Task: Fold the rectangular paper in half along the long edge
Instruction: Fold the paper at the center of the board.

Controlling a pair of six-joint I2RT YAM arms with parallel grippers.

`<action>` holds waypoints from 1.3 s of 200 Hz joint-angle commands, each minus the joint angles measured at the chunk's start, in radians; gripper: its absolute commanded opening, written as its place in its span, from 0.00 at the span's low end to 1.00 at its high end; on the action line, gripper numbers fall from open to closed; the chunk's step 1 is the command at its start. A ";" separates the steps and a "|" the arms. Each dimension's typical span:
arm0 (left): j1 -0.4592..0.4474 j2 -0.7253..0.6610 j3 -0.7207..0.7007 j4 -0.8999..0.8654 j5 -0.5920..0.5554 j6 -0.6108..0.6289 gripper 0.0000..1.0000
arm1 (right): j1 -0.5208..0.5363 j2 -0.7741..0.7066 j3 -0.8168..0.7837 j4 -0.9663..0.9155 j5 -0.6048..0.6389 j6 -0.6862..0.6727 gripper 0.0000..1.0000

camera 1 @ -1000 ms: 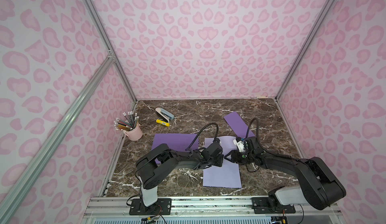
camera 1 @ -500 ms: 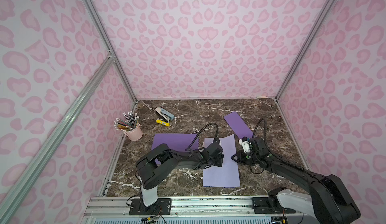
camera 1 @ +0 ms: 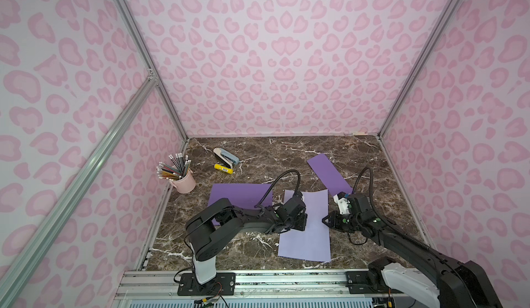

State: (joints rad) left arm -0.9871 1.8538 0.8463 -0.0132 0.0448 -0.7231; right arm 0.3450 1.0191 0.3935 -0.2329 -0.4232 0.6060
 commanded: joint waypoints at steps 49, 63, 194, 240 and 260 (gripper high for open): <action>0.001 0.016 0.007 -0.107 -0.016 0.002 0.04 | 0.000 -0.040 -0.016 -0.016 0.002 0.015 0.10; 0.000 0.013 0.010 -0.109 -0.016 0.002 0.04 | -0.001 -0.045 -0.016 -0.018 0.004 0.017 0.06; 0.011 -0.436 0.000 -0.229 -0.210 0.134 0.04 | -0.139 -0.048 0.069 0.018 -0.127 -0.055 0.00; 0.027 -0.450 -0.105 -0.210 -0.235 0.140 0.04 | -0.158 0.080 0.179 -0.105 -0.140 -0.153 0.00; 0.030 -0.445 -0.149 -0.154 -0.214 0.133 0.04 | -0.159 0.073 0.224 -0.160 -0.080 -0.174 0.00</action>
State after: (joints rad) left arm -0.9611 1.4086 0.7303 -0.2432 -0.1654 -0.5983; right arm 0.1875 1.0958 0.5674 -0.3180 -0.5560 0.4858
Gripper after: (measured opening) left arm 0.051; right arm 0.062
